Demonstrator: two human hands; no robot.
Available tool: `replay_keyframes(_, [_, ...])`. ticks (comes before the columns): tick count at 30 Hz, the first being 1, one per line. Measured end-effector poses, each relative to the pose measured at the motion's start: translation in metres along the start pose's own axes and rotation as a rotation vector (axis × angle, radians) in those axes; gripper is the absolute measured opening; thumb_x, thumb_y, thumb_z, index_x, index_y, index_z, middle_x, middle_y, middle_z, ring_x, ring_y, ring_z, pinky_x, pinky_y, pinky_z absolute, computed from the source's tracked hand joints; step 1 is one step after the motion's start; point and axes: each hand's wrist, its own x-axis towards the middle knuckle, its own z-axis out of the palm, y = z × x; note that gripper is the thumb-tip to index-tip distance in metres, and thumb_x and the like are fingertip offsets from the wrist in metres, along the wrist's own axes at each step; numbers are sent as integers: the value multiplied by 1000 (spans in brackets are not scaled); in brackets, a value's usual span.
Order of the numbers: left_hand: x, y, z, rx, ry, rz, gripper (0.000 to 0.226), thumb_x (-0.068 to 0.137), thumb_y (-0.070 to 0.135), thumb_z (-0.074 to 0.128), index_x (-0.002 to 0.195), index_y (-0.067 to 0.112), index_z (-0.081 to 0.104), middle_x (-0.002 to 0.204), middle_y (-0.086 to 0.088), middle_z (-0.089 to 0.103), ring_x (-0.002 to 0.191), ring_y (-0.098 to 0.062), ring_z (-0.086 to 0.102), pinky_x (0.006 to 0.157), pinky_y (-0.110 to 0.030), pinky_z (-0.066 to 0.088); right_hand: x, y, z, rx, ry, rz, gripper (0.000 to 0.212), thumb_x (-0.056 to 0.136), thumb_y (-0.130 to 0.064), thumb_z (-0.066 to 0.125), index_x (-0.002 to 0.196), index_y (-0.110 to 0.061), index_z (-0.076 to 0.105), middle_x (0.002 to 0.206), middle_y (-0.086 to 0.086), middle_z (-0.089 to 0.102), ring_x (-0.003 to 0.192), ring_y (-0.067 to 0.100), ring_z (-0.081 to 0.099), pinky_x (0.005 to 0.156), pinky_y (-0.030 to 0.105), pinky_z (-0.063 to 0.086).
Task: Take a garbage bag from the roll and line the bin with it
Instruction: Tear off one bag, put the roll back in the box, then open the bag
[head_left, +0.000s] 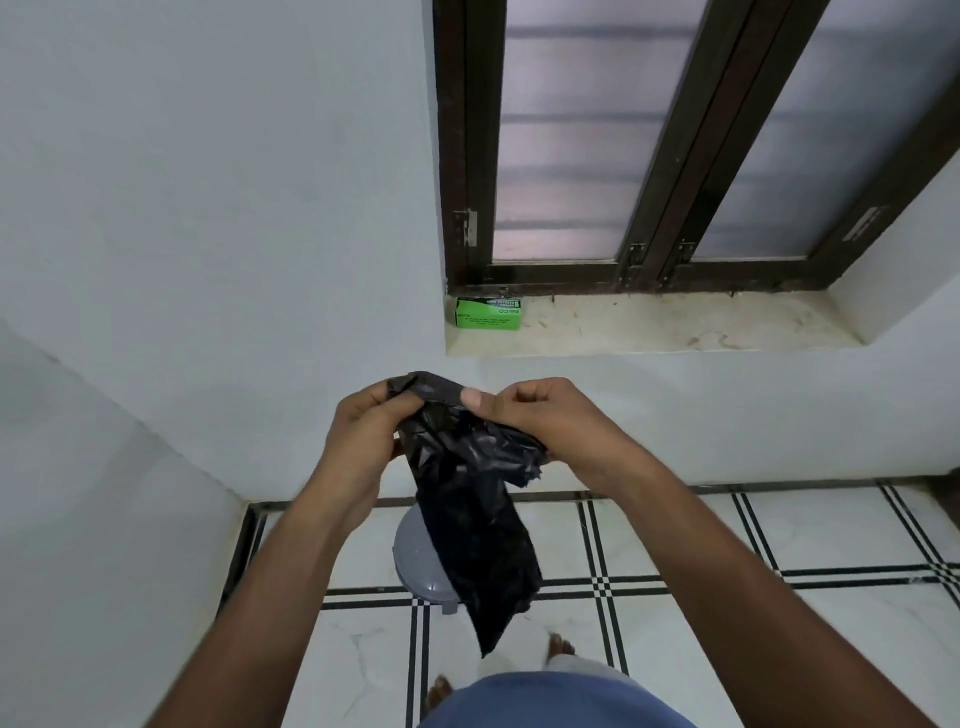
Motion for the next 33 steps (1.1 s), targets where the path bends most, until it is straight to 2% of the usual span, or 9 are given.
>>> replay_keyframes(3, [8, -6, -1, 70, 123, 20, 11, 103, 20, 71, 107, 17, 80, 101, -1, 81, 94, -17, 74, 81, -33, 57, -6, -2, -14, -37, -106, -7, 36, 89, -46, 91, 104, -14, 86, 100, 13, 86, 88, 26, 80, 93, 41, 63])
replay_keyframes(6, [7, -9, 2, 298, 473, 198, 33, 93, 39, 83, 90, 18, 58, 83, 3, 56, 72, -19, 53, 75, -35, 46, -5, -1, -17, 22, -79, -60, 33, 100, -42, 80, 98, -10, 86, 100, 16, 84, 89, 26, 76, 91, 40, 59])
replay_keyframes(9, [-6, 3, 11, 143, 240, 229, 49, 99, 39, 79, 71, 7, 54, 66, -8, 53, 59, -21, 50, 57, -34, 44, 3, 3, -12, 96, 71, -96, 39, 107, -48, 69, 90, -17, 86, 100, 11, 86, 91, 22, 79, 96, 41, 60])
replay_keyframes(13, [-14, 10, 30, 271, -36, 136, 30, 92, 50, 82, 97, 20, 81, 89, -4, 80, 74, -16, 74, 63, -29, 60, 7, 2, -3, 153, 30, -74, 38, 112, -47, 60, 105, -20, 86, 100, 6, 86, 90, 18, 81, 84, 33, 62])
replay_keyframes(16, [-6, 3, 29, 287, -72, 139, 21, 95, 39, 84, 110, 25, 82, 96, -3, 82, 81, -12, 76, 66, -23, 58, 10, 0, 0, 160, -2, -60, 28, 115, -38, 59, 117, -21, 81, 106, 4, 86, 97, 17, 83, 77, 25, 62])
replay_keyframes(21, [10, 3, 18, 143, -65, 98, 11, 102, 19, 75, 106, 11, 82, 99, -12, 82, 87, -19, 75, 77, -33, 63, 23, 2, -2, 104, 16, -79, 29, 111, -30, 67, 139, -18, 70, 110, 5, 85, 102, 27, 83, 83, 37, 65])
replay_keyframes(26, [22, 9, 0, -276, -73, -118, 12, 106, 14, 62, 111, 9, 71, 114, -14, 75, 109, -29, 74, 98, -44, 64, 30, -2, -11, -1, 279, -141, 23, 108, -37, 72, 102, -17, 83, 96, 2, 86, 96, 24, 81, 85, 40, 66])
replay_keyframes(29, [23, 10, -6, -535, -122, -201, 14, 104, 15, 55, 105, 8, 67, 106, -13, 73, 101, -26, 76, 97, -43, 66, 28, -1, -11, 146, 286, -77, 29, 110, -38, 67, 99, -15, 80, 94, -1, 83, 90, 17, 75, 81, 34, 60])
replay_keyframes(33, [26, 6, -5, -607, -133, -216, 18, 106, 14, 51, 92, 11, 61, 107, -15, 71, 107, -30, 72, 106, -45, 60, 25, -3, -12, 530, 196, 68, 31, 118, -32, 51, 123, -11, 74, 120, 9, 80, 111, 25, 76, 90, 40, 65])
